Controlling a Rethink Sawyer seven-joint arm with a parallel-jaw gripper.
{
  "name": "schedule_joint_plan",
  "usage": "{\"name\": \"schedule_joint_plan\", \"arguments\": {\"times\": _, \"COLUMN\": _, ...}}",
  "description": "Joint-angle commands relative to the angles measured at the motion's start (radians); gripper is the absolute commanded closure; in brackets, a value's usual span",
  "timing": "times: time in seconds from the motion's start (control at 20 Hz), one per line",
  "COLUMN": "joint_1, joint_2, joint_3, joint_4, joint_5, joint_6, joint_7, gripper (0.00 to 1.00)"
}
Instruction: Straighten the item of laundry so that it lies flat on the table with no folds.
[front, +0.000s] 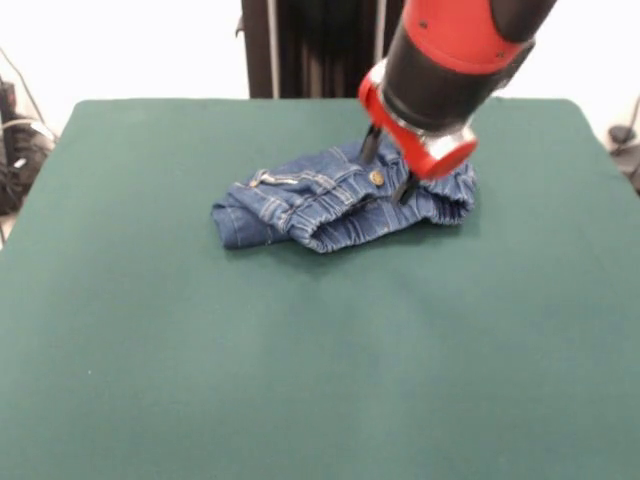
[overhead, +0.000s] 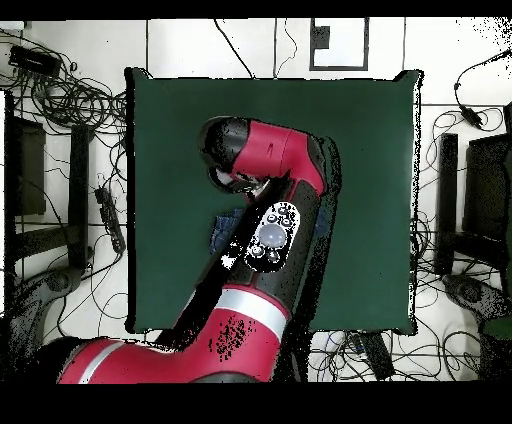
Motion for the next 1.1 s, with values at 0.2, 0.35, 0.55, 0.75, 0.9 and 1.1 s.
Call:
{"name": "schedule_joint_plan", "arguments": {"times": 0.2, "joint_1": 0.009, "joint_2": -0.043, "joint_3": 0.149, "joint_4": 0.118, "joint_5": 0.179, "joint_6": 0.065, "joint_7": 0.331, "gripper": 0.00}}
{"name": "schedule_joint_plan", "arguments": {"times": 0.35, "joint_1": 0.004, "joint_2": -0.037, "joint_3": 0.160, "joint_4": 0.117, "joint_5": 0.204, "joint_6": 0.073, "joint_7": 0.325, "gripper": 0.00}}
{"name": "schedule_joint_plan", "arguments": {"times": 0.55, "joint_1": 0.013, "joint_2": -0.008, "joint_3": 0.161, "joint_4": 0.105, "joint_5": 0.230, "joint_6": 0.040, "joint_7": 0.332, "gripper": 0.00}}
{"name": "schedule_joint_plan", "arguments": {"times": 0.75, "joint_1": 0.023, "joint_2": 0.038, "joint_3": 0.151, "joint_4": 0.081, "joint_5": 0.251, "joint_6": -0.021, "joint_7": 0.351, "gripper": 0.00}}
{"name": "schedule_joint_plan", "arguments": {"times": 0.9, "joint_1": 0.040, "joint_2": 0.068, "joint_3": 0.124, "joint_4": 0.047, "joint_5": 0.237, "joint_6": -0.006, "joint_7": 0.364, "gripper": 0.00}}
{"name": "schedule_joint_plan", "arguments": {"times": 1.1, "joint_1": 0.043, "joint_2": 0.113, "joint_3": 0.114, "joint_4": 0.017, "joint_5": 0.228, "joint_6": -0.031, "joint_7": 0.369, "gripper": 0.00}}
